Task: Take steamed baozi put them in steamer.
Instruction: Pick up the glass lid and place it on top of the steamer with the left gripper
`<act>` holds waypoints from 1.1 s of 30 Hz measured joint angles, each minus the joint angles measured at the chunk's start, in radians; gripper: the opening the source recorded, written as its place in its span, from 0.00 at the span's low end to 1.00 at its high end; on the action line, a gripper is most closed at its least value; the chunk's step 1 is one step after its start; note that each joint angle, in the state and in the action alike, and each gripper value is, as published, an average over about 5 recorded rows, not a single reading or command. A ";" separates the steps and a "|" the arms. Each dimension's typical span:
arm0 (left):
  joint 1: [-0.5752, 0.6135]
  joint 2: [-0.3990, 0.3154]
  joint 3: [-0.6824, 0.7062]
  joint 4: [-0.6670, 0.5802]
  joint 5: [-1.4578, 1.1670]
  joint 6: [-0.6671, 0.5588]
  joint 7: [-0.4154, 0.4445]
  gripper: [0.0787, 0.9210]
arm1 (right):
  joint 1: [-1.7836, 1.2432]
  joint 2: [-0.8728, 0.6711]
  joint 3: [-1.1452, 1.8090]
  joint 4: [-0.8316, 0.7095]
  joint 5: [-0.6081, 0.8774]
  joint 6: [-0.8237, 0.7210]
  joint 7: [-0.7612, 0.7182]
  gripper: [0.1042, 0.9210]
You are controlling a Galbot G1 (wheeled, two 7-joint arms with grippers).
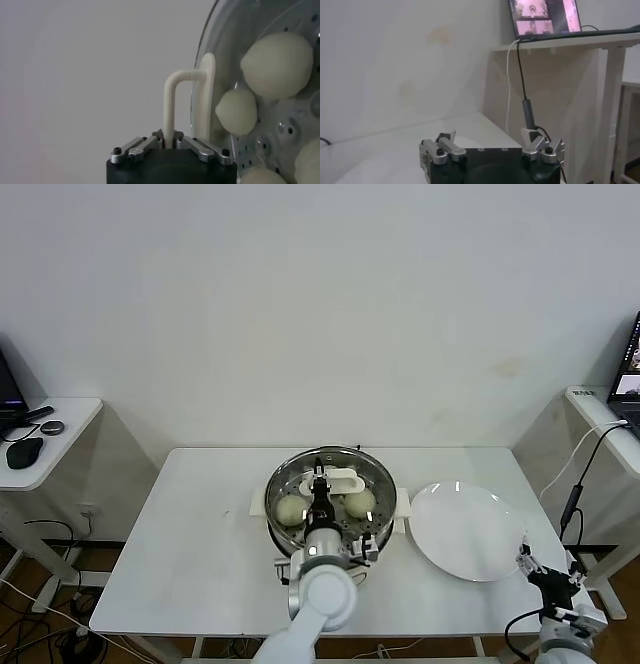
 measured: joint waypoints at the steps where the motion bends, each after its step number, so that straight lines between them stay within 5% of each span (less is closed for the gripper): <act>1: 0.001 0.001 -0.001 0.001 0.000 0.000 0.000 0.11 | 0.000 0.000 0.000 0.000 -0.001 0.000 0.000 0.88; 23: 0.018 0.008 -0.004 -0.008 -0.016 -0.002 -0.007 0.12 | -0.004 0.015 -0.006 0.004 -0.012 0.001 0.000 0.88; 33: 0.060 0.040 0.013 -0.084 -0.057 -0.021 -0.001 0.43 | -0.003 0.024 -0.012 0.012 -0.020 -0.005 0.004 0.88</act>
